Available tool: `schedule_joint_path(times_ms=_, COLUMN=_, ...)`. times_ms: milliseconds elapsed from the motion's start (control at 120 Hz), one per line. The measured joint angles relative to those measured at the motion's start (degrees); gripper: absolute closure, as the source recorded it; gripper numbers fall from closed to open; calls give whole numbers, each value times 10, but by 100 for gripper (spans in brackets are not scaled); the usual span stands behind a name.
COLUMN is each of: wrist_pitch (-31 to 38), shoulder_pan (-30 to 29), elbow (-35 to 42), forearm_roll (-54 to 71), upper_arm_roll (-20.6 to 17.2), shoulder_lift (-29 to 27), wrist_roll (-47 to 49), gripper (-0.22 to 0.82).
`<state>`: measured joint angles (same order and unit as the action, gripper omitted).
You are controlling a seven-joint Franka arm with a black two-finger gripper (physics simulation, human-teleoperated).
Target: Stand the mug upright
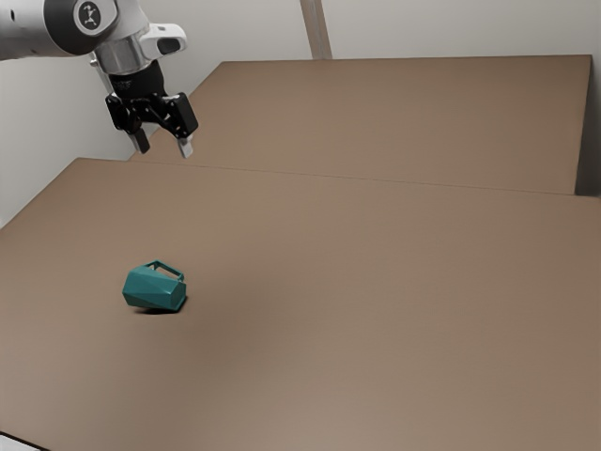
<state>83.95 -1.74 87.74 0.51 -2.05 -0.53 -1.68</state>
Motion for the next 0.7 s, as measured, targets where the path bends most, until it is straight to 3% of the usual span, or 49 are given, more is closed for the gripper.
schedule_joint_path(times_ms=292, wrist_pitch=-1, shoulder_pan=-4, elbow=42, forearm_roll=4, upper_arm_roll=0, shoulder_lift=-37, wrist_roll=-4, gripper=2)
schedule_joint_path(times_ms=700, wrist_pitch=70, shoulder_pan=-133, elbow=138, forearm_roll=-54, upper_arm_roll=6, shoulder_lift=-67, wrist_roll=-63, gripper=3)
